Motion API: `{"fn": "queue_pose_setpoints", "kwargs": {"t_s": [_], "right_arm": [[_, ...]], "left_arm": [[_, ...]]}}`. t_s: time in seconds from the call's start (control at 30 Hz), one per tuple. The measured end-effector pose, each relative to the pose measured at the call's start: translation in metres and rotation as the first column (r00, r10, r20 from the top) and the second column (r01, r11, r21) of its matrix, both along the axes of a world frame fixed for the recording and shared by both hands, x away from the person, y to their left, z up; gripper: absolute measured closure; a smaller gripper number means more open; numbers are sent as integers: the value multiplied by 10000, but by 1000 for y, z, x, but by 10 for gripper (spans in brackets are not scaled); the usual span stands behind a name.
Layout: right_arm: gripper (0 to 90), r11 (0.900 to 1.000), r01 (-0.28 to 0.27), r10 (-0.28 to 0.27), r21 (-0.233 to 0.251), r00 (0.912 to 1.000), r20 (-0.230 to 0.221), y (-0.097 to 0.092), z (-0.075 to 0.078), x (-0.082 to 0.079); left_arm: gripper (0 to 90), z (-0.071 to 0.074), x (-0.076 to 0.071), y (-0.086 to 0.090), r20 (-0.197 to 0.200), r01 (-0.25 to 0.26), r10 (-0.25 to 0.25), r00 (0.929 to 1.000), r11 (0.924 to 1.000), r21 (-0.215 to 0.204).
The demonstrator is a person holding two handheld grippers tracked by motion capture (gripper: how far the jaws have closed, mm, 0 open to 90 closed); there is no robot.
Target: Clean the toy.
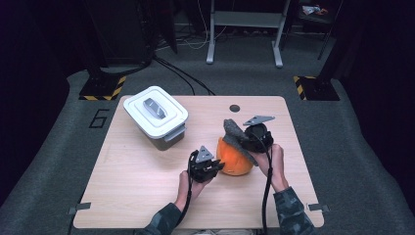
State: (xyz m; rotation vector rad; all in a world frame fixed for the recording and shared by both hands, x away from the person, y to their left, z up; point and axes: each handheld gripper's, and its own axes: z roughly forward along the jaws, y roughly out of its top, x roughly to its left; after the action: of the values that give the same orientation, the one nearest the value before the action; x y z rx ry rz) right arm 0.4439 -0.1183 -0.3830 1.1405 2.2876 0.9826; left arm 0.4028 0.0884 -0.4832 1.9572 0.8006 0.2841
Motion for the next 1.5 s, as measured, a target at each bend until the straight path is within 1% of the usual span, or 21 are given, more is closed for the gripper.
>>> {"fn": "queue_pose_setpoints", "kwargs": {"t_s": [0.03,0.1,0.23,0.33,0.37,0.4,0.43,0.47,0.57,0.6,0.63,0.8,0.87,0.9,0.93,0.97,1.0,1.2,1.4,1.43,1.5], "right_arm": [[736,10000,7,-7,-18,10000,-31,4,-1,-1],[734,9997,-227,227,-83,9997,-64,12,-4,-3],[733,9966,-727,720,-397,9972,-199,25,-14,-4],[732,9938,-826,809,-743,9964,-255,31,-22,-4],[732,9931,-852,840,-806,9963,-181,32,-25,-4],[733,9925,-814,799,-911,9966,-202,33,-26,-4],[733,9912,-863,865,-1005,9962,-26,33,-26,-4],[732,9918,-792,787,-998,9969,-94,33,-26,-5],[732,9915,-738,744,-1068,9972,19,30,-25,-6],[732,9927,-662,660,-1006,9978,-52,29,-24,-7],[732,9925,-659,665,-1033,9978,24,27,-24,-8],[729,9948,-457,464,-908,9989,61,17,-24,-10],[729,9958,-336,339,-857,9994,13,16,-24,-10],[728,9960,-278,275,-853,9996,-49,12,-24,-11],[727,9962,-215,218,-842,9998,20,11,-24,-11],[727,9959,-190,186,-883,9998,-51,9,-24,-11],[727,9968,-123,124,-791,9999,12,7,-25,-11],[724,9977,132,-134,-667,9999,-32,-2,-27,-12],[720,9974,410,-419,-593,9990,-139,-14,-30,-12],[720,9968,562,-570,-564,9983,-121,-16,-31,-12],[720,9965,601,-614,-581,9979,-205,-20,-33,-12]], "left_arm": [[792,0,0,0,-20,-12,12,10000,10000,-28],[792,0,0,-1,-11,-25,25,10000,10000,-67],[791,1,0,-1,-62,-32,32,10000,10000,-85],[791,0,1,0,-99,-59,58,9999,10000,-56],[791,0,1,0,-116,-49,48,9999,10000,-33],[791,0,1,1,-156,-60,58,9999,9999,-112],[791,0,1,1,-166,-64,62,9998,9999,-136],[791,0,1,0,-157,-63,61,9999,9999,-134],[791,0,1,0,-146,-37,35,9999,9999,-131],[791,0,1,0,-144,-43,41,9999,9999,-128],[791,0,1,0,-155,-39,37,9999,9999,-145],[791,-1,0,0,-159,-21,19,9999,9999,-144],[791,-1,0,0,-161,-21,19,9999,9999,-144],[791,-1,0,0,-164,-32,30,9999,9999,-145],[791,-1,1,0,-169,-34,32,9999,9999,-155],[791,-1,0,0,-166,-43,40,9999,9999,-159],[791,-1,0,0,-171,-58,56,9998,9999,-162],[791,-2,1,0,-199,-76,73,9998,9998,-171],[791,-3,1,1,-256,-100,94,9996,9997,-229],[791,-3,1,1,-233,-142,136,9996,9996,-251],[791,-3,1,2,-303,-58,52,9995,9998,-206]]}}
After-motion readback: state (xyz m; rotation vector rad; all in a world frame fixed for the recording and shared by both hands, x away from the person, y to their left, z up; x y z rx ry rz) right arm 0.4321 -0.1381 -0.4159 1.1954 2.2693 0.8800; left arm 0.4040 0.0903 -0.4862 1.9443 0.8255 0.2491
